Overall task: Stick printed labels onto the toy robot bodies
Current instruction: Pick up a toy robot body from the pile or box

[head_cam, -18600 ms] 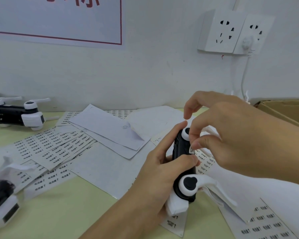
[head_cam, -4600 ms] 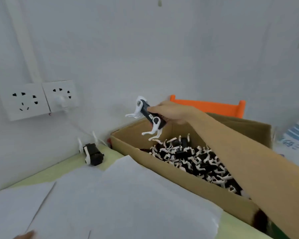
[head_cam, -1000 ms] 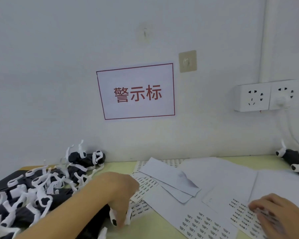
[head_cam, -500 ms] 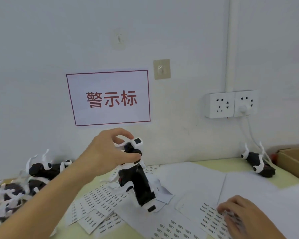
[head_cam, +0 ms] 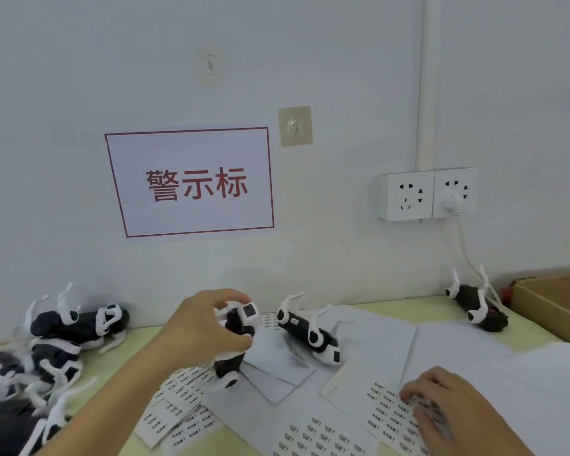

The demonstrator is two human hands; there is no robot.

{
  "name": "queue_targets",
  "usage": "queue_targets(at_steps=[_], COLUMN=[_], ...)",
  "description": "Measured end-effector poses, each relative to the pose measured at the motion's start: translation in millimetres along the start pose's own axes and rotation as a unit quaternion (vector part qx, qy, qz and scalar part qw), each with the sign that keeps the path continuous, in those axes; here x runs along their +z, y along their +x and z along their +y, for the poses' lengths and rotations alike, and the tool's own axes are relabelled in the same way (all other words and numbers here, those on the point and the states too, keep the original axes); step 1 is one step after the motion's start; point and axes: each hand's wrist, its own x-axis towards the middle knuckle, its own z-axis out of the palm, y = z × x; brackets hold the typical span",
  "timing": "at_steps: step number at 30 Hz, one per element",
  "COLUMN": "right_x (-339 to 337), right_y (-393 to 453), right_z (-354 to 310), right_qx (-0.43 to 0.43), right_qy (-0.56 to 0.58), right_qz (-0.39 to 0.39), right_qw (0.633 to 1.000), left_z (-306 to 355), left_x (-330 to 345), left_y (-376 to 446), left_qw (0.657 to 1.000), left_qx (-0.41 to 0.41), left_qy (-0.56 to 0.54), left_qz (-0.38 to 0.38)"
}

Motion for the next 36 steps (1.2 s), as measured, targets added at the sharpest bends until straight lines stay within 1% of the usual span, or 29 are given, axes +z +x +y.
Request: queue_targets(at_steps=[3, 6, 8, 16, 19, 21, 22, 24, 26, 30, 31, 32, 33, 34, 35, 36], right_x=[0, 1, 1, 3, 2, 2, 2, 2, 0, 1, 3, 3, 0, -2, -5, -7], right_y=[0, 0, 0, 2, 2, 1, 0, -1, 0, 0, 0, 1, 1, 0, 1, 4], right_z=[0, 2, 2, 4, 3, 2, 2, 0, -1, -1, 1, 2, 1, -3, -8, -10], right_qx=[-0.003, -0.006, -0.006, -0.013, -0.017, -0.017, -0.017, -0.021, -0.017, 0.001, 0.004, 0.007, 0.006, 0.010, 0.011, 0.024], right_qy=[0.000, -0.005, -0.009, -0.006, -0.006, 0.002, -0.001, 0.005, -0.016, -0.007, 0.000, 0.002, 0.001, -0.020, -0.049, -0.054], right_qz=[-0.001, 0.007, 0.005, 0.008, 0.004, 0.012, 0.019, 0.023, 0.002, 0.019, 0.030, 0.043, 0.041, 0.016, -0.027, -0.044], right_qw=[1.000, 1.000, 1.000, 1.000, 1.000, 1.000, 1.000, 1.000, 1.000, 1.000, 1.000, 0.999, 0.999, 1.000, 0.998, 0.997], left_z=[1, 2, 2, -19, -35, -44, -48, -57, -65, -71, -67, -63, -57, -52, -46, -39], left_x=[-14, -29, -39, -76, -80, -82, -84, -86, -84, -80, -80, -82, -82, -82, -80, -77], left_y=[-2, -2, -3, 1, 2, 3, 4, 4, 1, 0, -1, -2, -3, -4, -3, -2], left_qw=[0.997, 0.980, 0.966, 0.916, 0.902, 0.900, 0.903, 0.919, 0.933, 0.941, 0.937, 0.927, 0.914, 0.903, 0.896, 0.895], left_qx=[0.014, -0.025, -0.052, -0.143, -0.164, -0.180, -0.188, -0.211, -0.231, -0.249, -0.251, -0.246, -0.235, -0.218, -0.202, -0.181], left_qy=[0.076, 0.179, 0.228, 0.346, 0.366, 0.364, 0.354, 0.304, 0.249, 0.205, 0.219, 0.258, 0.304, 0.343, 0.365, 0.378], left_qz=[-0.029, -0.081, -0.113, -0.145, -0.157, -0.159, -0.156, -0.134, -0.119, -0.103, -0.109, -0.119, -0.131, -0.142, -0.150, -0.155])
